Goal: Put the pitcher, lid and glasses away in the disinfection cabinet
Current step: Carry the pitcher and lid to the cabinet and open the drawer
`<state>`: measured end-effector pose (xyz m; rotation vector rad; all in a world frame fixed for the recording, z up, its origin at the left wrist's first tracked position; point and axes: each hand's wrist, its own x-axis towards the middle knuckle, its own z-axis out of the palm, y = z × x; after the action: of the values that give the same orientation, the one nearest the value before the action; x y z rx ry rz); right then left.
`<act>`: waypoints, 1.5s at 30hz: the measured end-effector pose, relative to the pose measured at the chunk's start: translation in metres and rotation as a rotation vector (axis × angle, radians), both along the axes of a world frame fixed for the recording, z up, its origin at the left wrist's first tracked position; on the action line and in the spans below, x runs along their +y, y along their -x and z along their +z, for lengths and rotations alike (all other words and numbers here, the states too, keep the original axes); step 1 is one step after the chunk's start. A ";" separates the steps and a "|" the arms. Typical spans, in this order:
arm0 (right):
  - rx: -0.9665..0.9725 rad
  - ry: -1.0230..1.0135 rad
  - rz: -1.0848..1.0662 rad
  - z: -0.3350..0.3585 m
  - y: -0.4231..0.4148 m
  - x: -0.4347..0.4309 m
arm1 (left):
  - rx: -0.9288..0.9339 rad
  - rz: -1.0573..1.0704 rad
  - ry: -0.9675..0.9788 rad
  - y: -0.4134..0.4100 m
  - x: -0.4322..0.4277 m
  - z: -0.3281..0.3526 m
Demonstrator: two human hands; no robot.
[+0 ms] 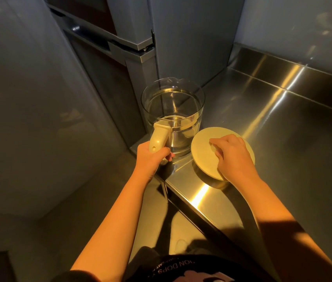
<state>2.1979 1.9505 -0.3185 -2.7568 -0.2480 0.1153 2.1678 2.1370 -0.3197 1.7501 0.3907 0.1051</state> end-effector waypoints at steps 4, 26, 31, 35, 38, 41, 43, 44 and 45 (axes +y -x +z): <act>0.009 -0.007 0.015 -0.006 0.000 -0.001 | -0.016 0.042 -0.045 0.000 0.002 -0.005; 0.020 -0.008 0.082 -0.059 0.001 -0.010 | -0.572 -0.336 -1.091 0.016 -0.045 -0.011; 0.013 -0.007 0.086 -0.067 0.001 -0.007 | -0.487 -0.408 -1.144 0.020 -0.050 -0.020; 0.010 0.002 0.092 -0.068 -0.001 -0.005 | -0.467 -0.396 -1.141 0.023 -0.048 -0.026; 0.004 0.007 0.089 -0.069 -0.002 -0.003 | -0.428 -0.381 -1.159 0.025 -0.047 -0.027; 0.001 0.014 0.091 -0.070 -0.003 -0.001 | -0.395 -0.368 -1.157 0.026 -0.047 -0.029; -0.002 0.016 0.089 -0.070 -0.003 -0.001 | -0.384 -0.358 -1.159 0.026 -0.047 -0.029; -0.003 0.017 0.088 -0.070 -0.003 -0.001 | -0.382 -0.354 -1.161 0.026 -0.047 -0.028; -0.002 0.022 0.088 -0.069 -0.003 0.000 | -0.382 -0.351 -1.161 0.026 -0.047 -0.028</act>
<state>2.2007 1.9503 -0.3878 -2.7677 -0.3713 0.1389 2.1421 2.0898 -0.3476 2.8270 -0.3611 0.4739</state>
